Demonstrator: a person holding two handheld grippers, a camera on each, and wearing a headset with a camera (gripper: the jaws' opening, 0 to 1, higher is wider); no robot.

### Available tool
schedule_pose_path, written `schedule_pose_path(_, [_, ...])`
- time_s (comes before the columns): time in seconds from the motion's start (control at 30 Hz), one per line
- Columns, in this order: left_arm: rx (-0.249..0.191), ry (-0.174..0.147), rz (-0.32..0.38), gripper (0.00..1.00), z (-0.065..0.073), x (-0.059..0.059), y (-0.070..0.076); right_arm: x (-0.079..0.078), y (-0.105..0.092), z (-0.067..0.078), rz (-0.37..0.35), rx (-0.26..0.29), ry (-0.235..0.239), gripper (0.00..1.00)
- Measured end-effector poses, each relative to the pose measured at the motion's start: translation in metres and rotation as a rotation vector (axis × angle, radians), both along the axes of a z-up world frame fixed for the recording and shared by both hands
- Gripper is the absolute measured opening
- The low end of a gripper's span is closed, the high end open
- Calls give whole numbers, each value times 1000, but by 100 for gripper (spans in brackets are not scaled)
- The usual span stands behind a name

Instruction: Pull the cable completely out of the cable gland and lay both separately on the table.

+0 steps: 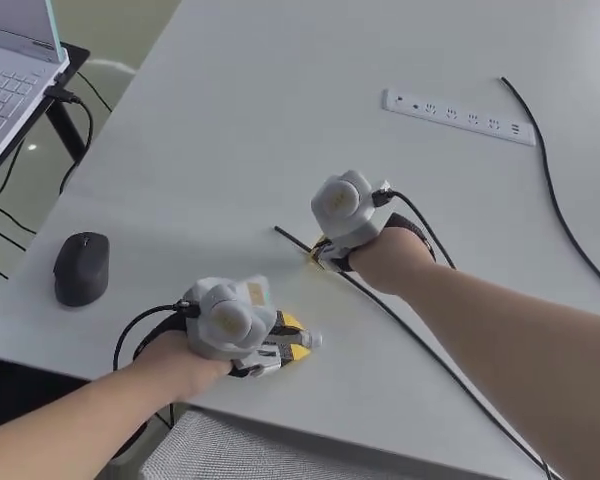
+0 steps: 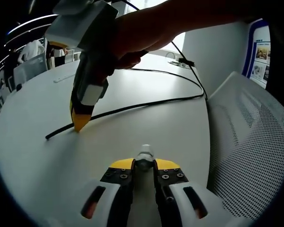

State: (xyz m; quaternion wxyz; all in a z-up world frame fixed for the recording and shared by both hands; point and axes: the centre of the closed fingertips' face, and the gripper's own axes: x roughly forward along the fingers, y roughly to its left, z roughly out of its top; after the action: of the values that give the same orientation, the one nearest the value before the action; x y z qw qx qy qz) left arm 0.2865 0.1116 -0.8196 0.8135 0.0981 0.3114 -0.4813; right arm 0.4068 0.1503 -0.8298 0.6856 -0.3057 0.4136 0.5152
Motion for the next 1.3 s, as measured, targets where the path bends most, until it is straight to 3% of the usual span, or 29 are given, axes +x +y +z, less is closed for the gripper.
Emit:
schedule_pose_path(0.37, [-5,19,16,19,0,0,1,-2,1,1,9,6,5,2])
schedule_pose_path(0.47, [-3,23,22,22,0,-1,3,2,2,4,23,12,-38,9])
schedule_pose_path(0.63, [-1,20,34,27,1,0,4,8,-3,10,-16,35,-53,22])
schedule_pose_path(1.0, [5,3,51,34,8,1,4,16,-18,42,-34,122,-110,32])
schedule_pose_path(1.17, [5,-1,72,36,13,0,5,18,-33,64,-84,183,-130,32])
schedule_pose_path(1.3, [-29,5,107,38,20,-1,4,17,-50,81,-114,223,-149,33])
